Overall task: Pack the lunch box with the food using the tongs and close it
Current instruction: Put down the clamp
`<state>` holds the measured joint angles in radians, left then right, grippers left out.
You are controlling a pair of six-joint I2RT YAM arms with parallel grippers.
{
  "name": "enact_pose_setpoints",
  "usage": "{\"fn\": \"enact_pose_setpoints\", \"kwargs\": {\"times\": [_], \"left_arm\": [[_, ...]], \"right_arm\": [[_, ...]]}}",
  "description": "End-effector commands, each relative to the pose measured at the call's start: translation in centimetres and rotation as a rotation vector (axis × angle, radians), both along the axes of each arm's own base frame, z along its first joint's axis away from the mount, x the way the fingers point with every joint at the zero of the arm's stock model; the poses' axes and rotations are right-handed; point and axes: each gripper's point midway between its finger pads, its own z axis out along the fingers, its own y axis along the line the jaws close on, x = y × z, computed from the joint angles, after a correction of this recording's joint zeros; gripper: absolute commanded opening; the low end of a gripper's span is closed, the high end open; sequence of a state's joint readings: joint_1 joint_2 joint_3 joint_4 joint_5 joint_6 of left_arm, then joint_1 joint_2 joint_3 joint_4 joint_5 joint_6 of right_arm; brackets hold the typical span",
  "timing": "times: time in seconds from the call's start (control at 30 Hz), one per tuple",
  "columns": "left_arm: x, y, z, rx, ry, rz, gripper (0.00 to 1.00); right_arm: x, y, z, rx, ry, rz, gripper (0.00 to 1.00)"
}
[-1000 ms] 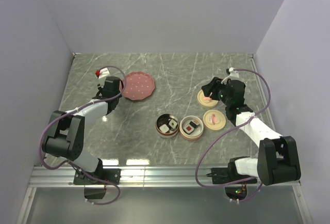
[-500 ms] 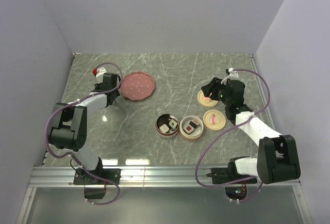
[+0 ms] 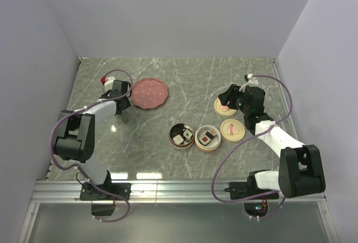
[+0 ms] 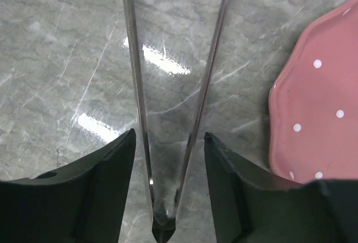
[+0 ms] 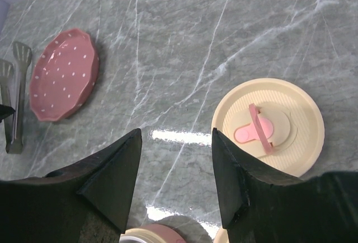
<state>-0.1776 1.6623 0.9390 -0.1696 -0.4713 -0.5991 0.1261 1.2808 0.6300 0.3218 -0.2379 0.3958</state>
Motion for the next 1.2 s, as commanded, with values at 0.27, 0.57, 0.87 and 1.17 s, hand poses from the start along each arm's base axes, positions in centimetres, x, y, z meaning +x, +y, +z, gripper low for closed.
{"fn": "enact_pose_setpoints", "kwargs": {"times": [0.27,0.57,0.87,1.17], "left_arm": [[0.3,0.1,2.1,0.004,-0.068,0.037,0.71],[-1.0,-0.4,8.0,0.066,-0.241,0.072,0.79],[-2.6,-8.3,16.6,-0.225,-0.627,-0.363,0.88],[-2.3,-12.2,17.2,-0.291,-0.688,-0.578,0.99]], "right_arm": [[1.1,0.0,2.2,0.003,-0.072,0.005,0.6],[1.4,-0.2,1.5,-0.002,-0.05,-0.01,0.6],[1.9,-1.1,0.2,-0.032,0.002,-0.072,0.59],[3.5,-2.6,-1.5,-0.106,0.11,-0.169,0.59]]}}
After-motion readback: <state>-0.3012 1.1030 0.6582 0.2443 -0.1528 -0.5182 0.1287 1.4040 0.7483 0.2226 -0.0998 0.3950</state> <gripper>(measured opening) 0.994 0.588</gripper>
